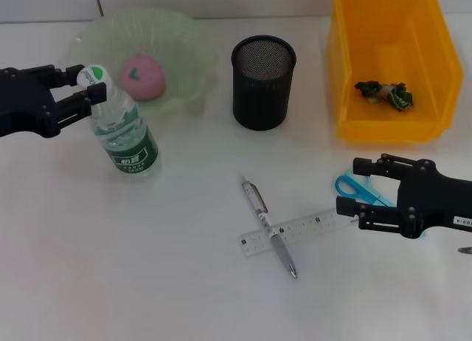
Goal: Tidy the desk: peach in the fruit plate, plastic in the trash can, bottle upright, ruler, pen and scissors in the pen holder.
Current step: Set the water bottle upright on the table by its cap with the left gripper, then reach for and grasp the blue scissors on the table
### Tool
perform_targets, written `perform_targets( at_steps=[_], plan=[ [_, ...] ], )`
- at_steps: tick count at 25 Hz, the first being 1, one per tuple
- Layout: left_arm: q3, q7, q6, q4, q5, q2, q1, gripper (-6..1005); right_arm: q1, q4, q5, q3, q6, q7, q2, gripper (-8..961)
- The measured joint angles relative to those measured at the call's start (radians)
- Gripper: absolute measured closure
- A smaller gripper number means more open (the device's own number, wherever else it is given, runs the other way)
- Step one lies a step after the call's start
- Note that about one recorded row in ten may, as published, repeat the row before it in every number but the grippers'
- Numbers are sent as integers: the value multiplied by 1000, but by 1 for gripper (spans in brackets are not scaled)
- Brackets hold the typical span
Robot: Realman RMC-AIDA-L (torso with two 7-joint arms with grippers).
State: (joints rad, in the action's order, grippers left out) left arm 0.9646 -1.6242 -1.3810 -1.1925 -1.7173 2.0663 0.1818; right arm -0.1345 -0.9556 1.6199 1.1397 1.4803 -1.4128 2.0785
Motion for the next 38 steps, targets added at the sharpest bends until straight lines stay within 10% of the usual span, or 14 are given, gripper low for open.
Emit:
perform_targets(
  at_steps=[20,27,33,38],
  plan=[
    [1,39,-2,15,37,3,43,579,-11,-3,0,0,16,-22,0,171],
    [-13,49,-25,-38,93,1,19,383,-10,-25,0,-26,55,-50,0,172],
    [-17,116,-141,-100,143,3,-42,266,-7,-254,48,-191,201,-327,-3,172],
    [-1,367,-315,167,150,7,-20,186,-90,-659,352,-261,336,-838,-21,172]
  ],
)
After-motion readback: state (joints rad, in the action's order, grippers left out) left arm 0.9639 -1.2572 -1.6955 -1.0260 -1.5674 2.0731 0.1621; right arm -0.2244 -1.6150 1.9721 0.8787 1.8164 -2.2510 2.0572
